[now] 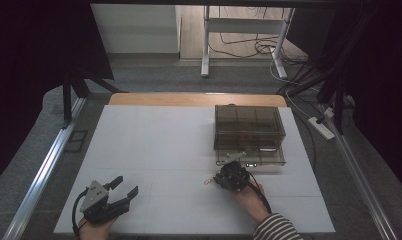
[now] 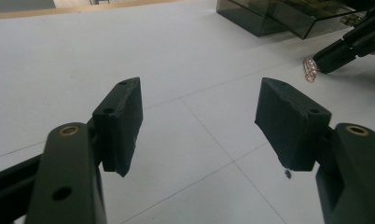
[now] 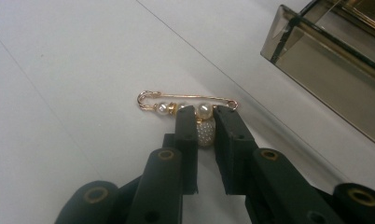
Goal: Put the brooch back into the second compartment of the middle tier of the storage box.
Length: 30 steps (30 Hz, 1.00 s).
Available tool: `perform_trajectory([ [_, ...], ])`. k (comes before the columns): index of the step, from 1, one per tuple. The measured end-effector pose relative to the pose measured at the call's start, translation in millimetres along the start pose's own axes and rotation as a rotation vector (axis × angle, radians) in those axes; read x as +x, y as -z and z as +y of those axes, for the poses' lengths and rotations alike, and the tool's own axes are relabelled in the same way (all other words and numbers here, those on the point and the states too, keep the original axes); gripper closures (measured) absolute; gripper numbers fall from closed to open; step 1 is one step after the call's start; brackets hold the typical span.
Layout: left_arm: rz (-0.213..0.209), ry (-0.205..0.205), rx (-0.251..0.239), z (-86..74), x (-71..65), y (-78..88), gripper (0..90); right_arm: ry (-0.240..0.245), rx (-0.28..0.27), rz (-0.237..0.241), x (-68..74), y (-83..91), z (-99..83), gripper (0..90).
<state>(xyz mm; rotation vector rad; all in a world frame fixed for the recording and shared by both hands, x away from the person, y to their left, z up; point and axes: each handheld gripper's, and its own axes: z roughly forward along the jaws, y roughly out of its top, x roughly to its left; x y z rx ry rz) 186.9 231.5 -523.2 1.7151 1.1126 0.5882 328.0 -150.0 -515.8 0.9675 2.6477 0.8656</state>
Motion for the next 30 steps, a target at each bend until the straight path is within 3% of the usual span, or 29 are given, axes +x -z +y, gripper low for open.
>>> perform_trajectory([
  [8, 0.0, 0.0, 0.0, -0.1, 0.2, 0.0, 32.5, 0.011, -0.009, -0.004, 1.4, 2.7, -0.1, 79.5],
  [30, 0.0, -0.001, 0.004, 0.0, -0.2, -0.7, 32.5, 0.009, -0.056, -0.001, -3.1, 38.0, -7.4, 79.6],
])
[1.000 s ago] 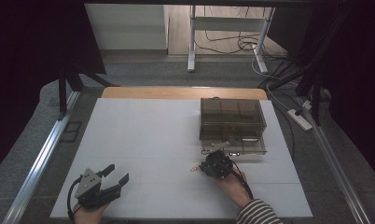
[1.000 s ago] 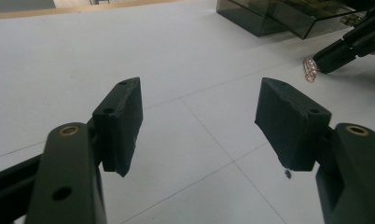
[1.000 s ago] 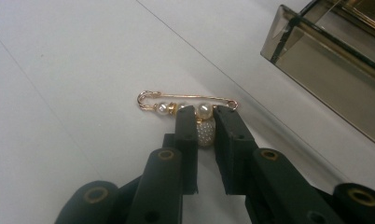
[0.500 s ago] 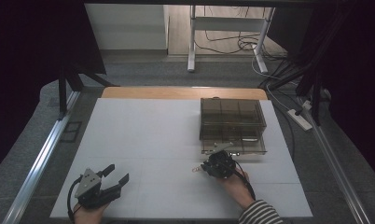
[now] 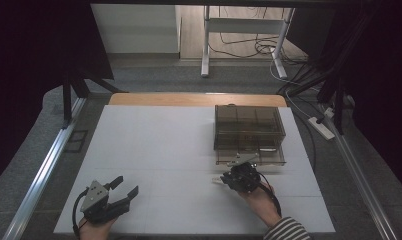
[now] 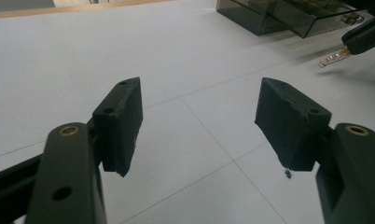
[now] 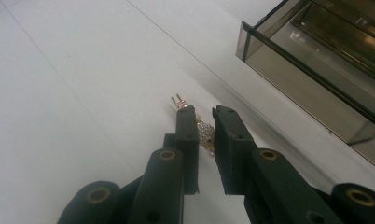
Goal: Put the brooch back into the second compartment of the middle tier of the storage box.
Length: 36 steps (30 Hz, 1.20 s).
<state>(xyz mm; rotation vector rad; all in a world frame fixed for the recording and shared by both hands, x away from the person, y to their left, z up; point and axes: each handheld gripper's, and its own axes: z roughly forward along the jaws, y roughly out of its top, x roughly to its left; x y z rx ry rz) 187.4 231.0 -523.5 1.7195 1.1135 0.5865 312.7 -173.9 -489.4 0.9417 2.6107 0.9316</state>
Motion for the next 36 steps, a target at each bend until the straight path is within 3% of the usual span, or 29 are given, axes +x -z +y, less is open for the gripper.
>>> perform_trajectory([
  [14, 0.0, 0.0, 0.0, 0.0, -0.1, -0.1, 32.5, 0.001, -0.009, -0.002, -1.9, 18.7, -6.8, 79.6],
  [36, 0.001, 0.001, 0.001, -0.1, -0.4, -0.4, 32.5, -0.048, -0.034, -0.022, -18.1, 42.2, -19.0, 79.6],
])
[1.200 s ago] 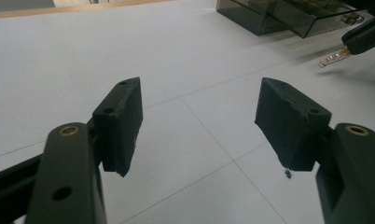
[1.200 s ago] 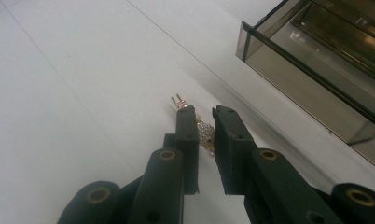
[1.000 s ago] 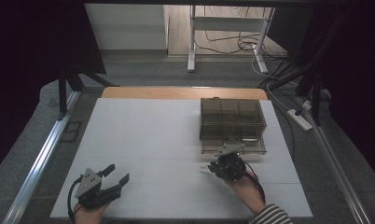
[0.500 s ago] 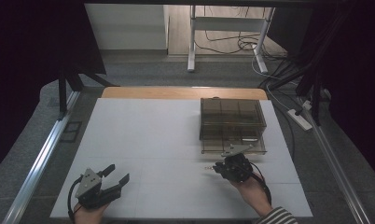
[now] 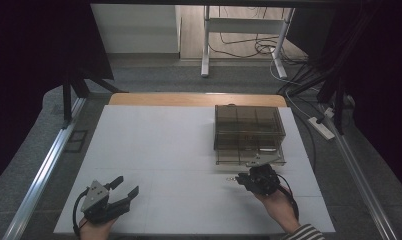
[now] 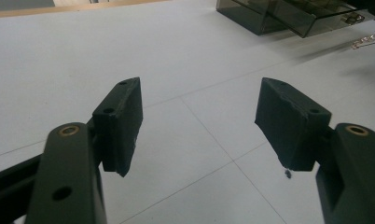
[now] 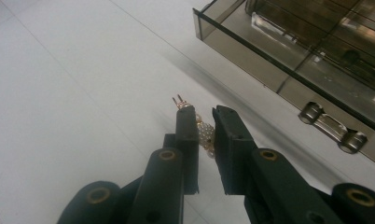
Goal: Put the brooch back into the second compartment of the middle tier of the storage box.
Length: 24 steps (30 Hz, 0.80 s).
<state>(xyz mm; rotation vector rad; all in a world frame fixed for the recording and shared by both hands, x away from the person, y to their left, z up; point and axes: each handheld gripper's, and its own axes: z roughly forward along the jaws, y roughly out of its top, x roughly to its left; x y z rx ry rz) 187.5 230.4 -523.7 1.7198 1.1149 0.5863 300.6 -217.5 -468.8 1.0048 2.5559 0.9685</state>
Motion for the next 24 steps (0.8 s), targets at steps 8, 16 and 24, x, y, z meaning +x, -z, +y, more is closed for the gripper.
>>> perform_trajectory([
  [8, 0.001, 0.0, 0.0, 0.0, -0.1, 0.0, 32.5, -0.012, -0.013, -0.014, -6.4, 8.9, -2.5, 79.6],
  [16, 0.001, 0.001, 0.0, 0.0, -0.2, -0.2, 32.5, -0.032, -0.027, -0.023, -12.6, 16.6, -2.7, 79.6],
  [24, 0.0, 0.002, 0.002, -0.1, -0.2, -0.4, 32.5, -0.048, -0.041, -0.033, -18.4, 24.1, -1.1, 79.6],
])
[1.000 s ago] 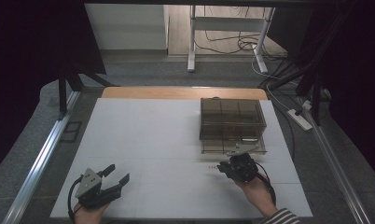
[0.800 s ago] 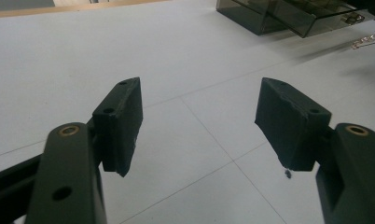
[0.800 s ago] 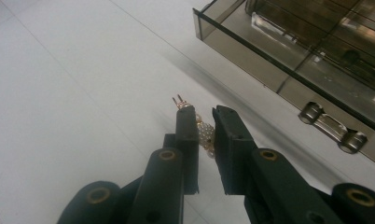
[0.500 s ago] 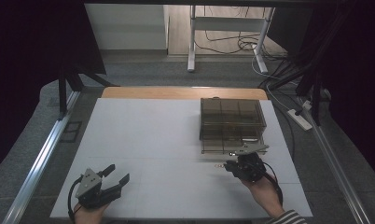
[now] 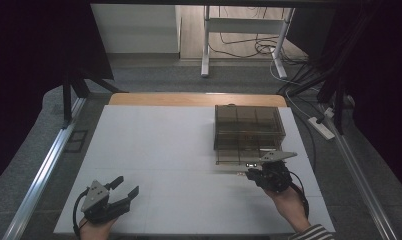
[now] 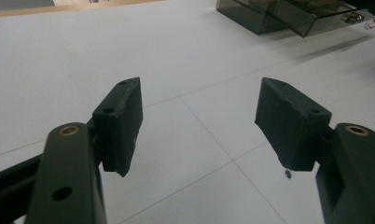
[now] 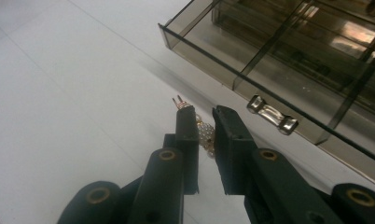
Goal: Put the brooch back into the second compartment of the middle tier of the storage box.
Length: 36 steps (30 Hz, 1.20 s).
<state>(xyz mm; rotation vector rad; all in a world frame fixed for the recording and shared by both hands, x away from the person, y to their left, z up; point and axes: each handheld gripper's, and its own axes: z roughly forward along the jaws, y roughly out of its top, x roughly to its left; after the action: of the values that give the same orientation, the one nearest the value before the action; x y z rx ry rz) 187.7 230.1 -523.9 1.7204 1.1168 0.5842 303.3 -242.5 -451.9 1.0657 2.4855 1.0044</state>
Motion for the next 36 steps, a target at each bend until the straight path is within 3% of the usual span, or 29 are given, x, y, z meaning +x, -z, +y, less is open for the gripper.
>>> perform_trajectory([
  [16, 0.001, 0.0, 0.0, 0.0, 0.1, 0.2, 32.5, -0.044, -0.018, -0.024, -16.6, 10.7, 8.1, 79.5],
  [36, -0.001, 0.001, 0.0, 0.0, 0.0, 0.1, 32.5, -0.094, -0.021, -0.059, -35.2, 7.2, 16.0, 79.5],
])
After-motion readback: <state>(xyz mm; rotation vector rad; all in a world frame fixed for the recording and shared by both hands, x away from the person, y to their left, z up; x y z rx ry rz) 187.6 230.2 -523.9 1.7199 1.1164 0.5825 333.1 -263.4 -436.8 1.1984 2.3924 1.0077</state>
